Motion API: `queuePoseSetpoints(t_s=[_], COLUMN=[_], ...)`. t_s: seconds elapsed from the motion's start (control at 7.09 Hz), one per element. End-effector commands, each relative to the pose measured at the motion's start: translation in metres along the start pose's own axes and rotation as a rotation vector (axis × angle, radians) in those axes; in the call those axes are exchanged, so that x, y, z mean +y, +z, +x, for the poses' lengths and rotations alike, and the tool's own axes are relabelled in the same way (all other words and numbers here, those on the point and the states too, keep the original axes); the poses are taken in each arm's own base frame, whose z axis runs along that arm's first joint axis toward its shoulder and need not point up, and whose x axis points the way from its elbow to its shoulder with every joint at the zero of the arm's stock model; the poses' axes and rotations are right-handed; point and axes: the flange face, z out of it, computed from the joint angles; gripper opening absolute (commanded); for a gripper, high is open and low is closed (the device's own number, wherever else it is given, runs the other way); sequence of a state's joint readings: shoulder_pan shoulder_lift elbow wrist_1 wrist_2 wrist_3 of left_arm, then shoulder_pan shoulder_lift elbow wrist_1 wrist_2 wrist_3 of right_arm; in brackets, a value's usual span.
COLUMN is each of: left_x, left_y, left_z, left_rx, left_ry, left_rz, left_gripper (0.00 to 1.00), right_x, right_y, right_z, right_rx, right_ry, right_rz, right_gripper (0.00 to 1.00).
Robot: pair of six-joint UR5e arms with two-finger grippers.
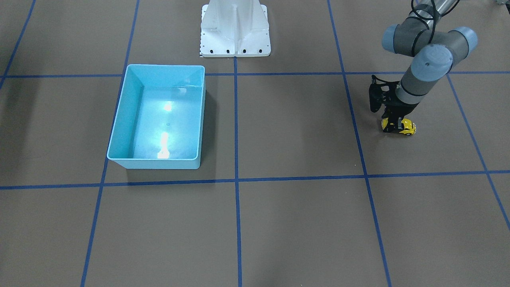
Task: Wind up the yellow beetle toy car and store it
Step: 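Keep pulling the car back toward the robot with the left gripper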
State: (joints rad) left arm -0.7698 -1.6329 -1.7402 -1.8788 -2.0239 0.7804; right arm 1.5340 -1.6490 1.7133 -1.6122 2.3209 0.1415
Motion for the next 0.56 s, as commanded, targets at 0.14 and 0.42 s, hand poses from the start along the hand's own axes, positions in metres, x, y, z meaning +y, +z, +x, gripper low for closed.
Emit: queuePoseSetpoints(t_s=[0.14, 0.42], left_x=[0.0031, 0.0033], left_y=[0.0019, 0.0028], left_z=[-0.0005, -0.0011], left_rx=[0.003, 0.003], left_ry=[0.002, 0.001], left_rz=[0.000, -0.002], left_gripper=[0.34, 1.00], right_x=[0.0000, 0.0000], right_y=[-0.0001, -0.0001], right_z=[-0.0001, -0.0001], right_rx=[0.000, 0.000], right_ry=[-0.001, -0.001], right_rz=[0.000, 0.000], right_gripper=[0.99, 0.99])
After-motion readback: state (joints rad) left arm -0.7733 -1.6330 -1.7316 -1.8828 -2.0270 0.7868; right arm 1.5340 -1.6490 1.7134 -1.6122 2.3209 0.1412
